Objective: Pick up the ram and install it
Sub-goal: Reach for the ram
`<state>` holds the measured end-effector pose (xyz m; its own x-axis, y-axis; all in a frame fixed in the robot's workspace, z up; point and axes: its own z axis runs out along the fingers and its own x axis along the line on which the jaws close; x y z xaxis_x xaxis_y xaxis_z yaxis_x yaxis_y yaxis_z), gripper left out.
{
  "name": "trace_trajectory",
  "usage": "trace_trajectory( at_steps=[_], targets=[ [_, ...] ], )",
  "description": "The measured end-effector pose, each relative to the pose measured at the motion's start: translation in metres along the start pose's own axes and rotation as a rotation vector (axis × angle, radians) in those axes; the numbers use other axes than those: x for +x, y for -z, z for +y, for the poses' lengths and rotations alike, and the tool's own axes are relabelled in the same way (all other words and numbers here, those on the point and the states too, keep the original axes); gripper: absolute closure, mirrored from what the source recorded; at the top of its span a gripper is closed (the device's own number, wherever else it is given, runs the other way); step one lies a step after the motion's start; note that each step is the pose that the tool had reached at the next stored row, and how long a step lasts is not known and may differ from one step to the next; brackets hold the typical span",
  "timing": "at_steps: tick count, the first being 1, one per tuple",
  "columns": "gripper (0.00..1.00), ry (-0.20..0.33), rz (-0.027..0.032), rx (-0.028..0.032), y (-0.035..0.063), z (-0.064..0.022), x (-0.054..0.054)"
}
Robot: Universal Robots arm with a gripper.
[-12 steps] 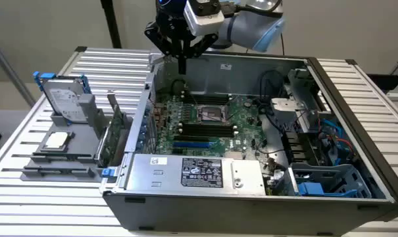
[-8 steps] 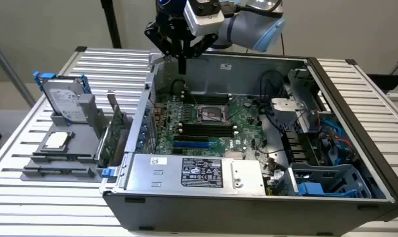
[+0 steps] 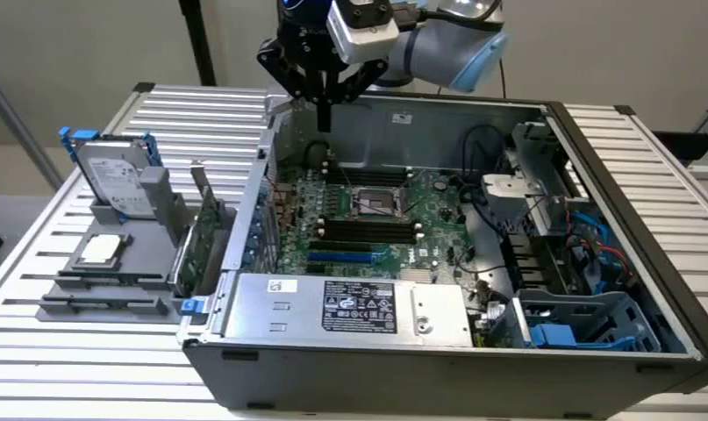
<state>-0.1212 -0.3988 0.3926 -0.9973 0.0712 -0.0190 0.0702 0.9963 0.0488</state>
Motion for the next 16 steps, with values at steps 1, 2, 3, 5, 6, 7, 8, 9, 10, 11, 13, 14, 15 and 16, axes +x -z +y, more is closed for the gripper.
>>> trace_trajectory(
  at_steps=[1,2,3,5,6,7,8,9,10,11,13,14,15,16],
  targets=[
    [1.0,0.0,0.0001,0.0002,0.0001,-0.0004,0.0],
    [1.0,0.0,0.0001,0.0003,0.0003,-0.0014,0.001],
    [1.0,0.0,0.0001,0.0002,0.0003,-0.0034,0.002],
    [1.0,0.0,0.0,0.0,0.0006,-0.0089,0.008],
    [1.0,0.0,0.0,0.0001,0.0008,-0.0115,0.011],
    [1.0,0.0,0.0,0.0001,0.001,-0.0141,0.014],
    [1.0,0.0,0.0,0.0001,0.0012,-0.0169,0.017],
    [1.0,0.0,-0.0001,0.0,0.0014,-0.0198,0.02],
    [1.0,0.0,0.0,0.0,0.0016,-0.0226,0.023],
    [1.0,0.0,0.0,0.0001,0.0018,-0.0254,0.026],
    [1.0,0.0,0.0,0.0,0.0021,-0.0309,0.033],
    [1.0,0.0,0.0001,0.0001,0.0024,-0.0335,0.036],
    [1.0,0.0,0.0,0.0,0.0025,-0.0362,0.039],
    [1.0,0.0,0.0,0.0,0.0028,-0.0389,0.043]
  ],
)
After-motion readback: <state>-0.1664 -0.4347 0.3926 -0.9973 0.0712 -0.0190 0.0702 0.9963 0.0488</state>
